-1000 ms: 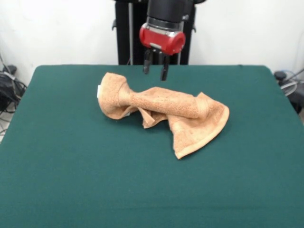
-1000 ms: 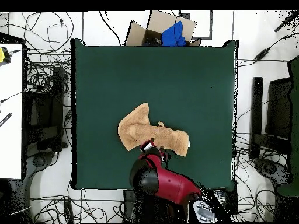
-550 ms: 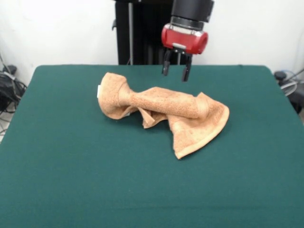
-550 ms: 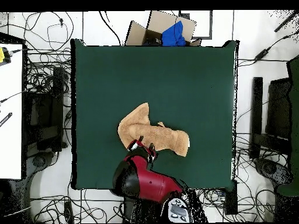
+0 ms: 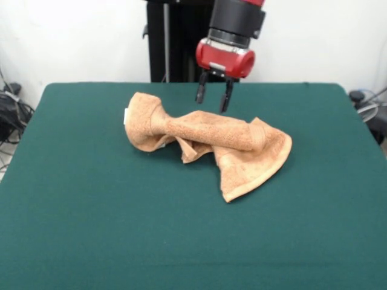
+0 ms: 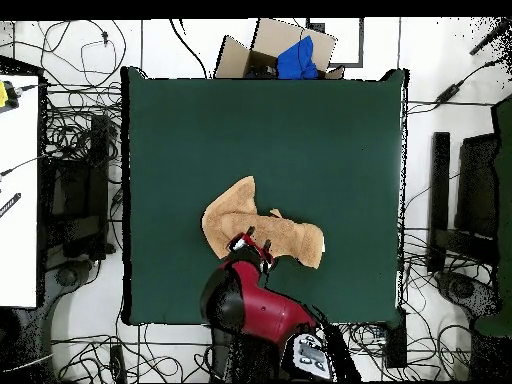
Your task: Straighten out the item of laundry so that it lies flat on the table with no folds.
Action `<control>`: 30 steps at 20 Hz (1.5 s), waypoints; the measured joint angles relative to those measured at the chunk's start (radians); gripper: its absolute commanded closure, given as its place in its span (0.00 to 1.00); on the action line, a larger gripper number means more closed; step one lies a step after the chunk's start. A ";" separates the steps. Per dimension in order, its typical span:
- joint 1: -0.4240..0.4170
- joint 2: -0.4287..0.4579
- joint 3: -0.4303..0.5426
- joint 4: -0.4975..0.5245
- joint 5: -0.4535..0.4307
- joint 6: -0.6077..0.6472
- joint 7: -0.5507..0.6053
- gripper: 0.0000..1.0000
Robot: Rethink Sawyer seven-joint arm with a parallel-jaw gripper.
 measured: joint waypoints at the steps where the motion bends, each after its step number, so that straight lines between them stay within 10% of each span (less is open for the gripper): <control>1: -0.005 0.000 0.000 0.000 0.000 0.000 0.000 0.00; 30: -0.385 -0.097 0.179 -0.005 -0.281 0.315 0.000 0.00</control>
